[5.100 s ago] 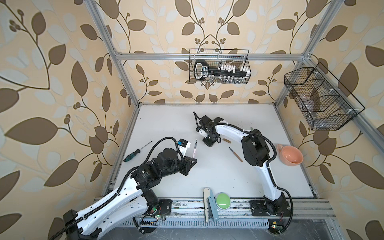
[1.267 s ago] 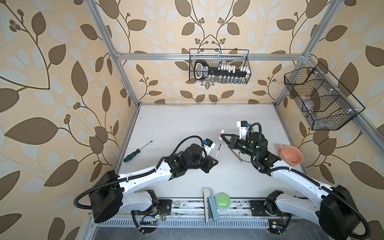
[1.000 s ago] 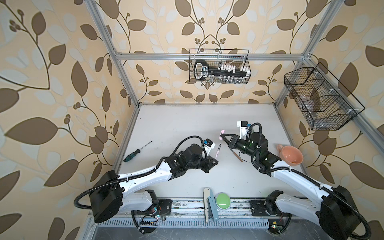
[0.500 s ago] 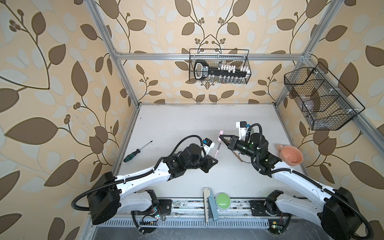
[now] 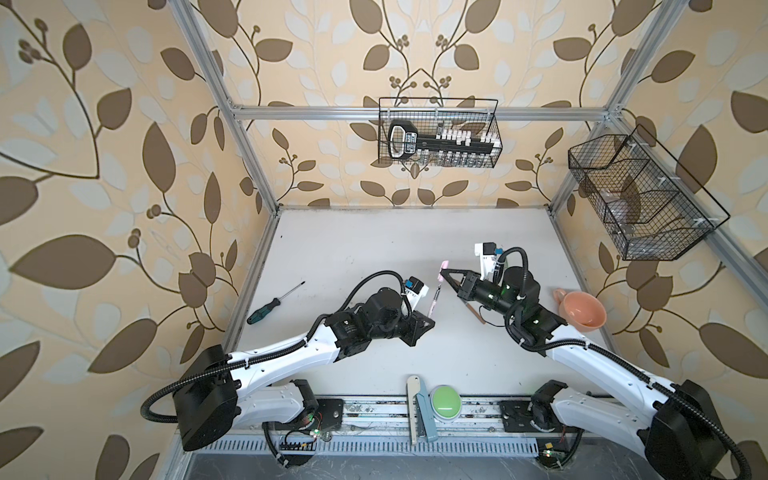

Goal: Insert the pens into the pen caps
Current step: 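Align the pink cap above the nib held by the left gripper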

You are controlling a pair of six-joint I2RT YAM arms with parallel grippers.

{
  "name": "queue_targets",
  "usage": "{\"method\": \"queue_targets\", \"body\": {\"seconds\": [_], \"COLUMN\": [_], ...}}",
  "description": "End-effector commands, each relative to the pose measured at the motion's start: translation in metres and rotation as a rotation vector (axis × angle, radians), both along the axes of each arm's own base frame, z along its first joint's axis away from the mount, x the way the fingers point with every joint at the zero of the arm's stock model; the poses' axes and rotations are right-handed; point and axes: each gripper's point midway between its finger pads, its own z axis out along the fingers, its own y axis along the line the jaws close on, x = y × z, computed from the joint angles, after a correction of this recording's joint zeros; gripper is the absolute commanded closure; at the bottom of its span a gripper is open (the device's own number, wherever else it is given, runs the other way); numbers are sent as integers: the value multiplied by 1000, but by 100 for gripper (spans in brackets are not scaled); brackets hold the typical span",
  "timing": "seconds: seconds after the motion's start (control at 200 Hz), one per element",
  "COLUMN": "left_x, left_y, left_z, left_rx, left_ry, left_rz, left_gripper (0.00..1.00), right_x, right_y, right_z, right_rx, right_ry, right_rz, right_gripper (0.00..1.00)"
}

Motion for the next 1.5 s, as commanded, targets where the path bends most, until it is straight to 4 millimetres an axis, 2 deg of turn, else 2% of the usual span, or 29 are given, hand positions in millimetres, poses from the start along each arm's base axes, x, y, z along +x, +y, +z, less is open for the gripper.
{"method": "queue_targets", "body": {"seconds": [0.0, 0.13, 0.43, 0.56, 0.955, 1.31, 1.494], "left_x": [-3, -3, -3, -2, -2, -5, -5], "left_y": [-3, -3, -1, 0, 3, 0, 0], "left_z": [6, 7, 7, 5, 9, 16, 15], "left_rx": [-12, -16, -10, 1, 1, -23, -21], "left_ry": [-35, -38, -41, -38, -52, -48, -45], "left_rz": [-22, -21, -15, -9, -2, -20, -19], "left_gripper": [96, 97, 97, 97, 97, 97, 97], "right_x": [3, 3, -5, -10, -14, -12, -7], "right_y": [-6, -5, 9, 9, 1, 5, 7], "right_z": [25, 29, 10, 3, 2, -6, -1], "right_rx": [44, 39, 20, 13, -16, -7, -1], "right_ry": [-51, -59, -17, -1, -8, 10, -2], "right_rz": [-23, -17, 23, 26, -1, 10, 10], "right_gripper": [95, 95, 95, 96, 95, 95, 96]}}
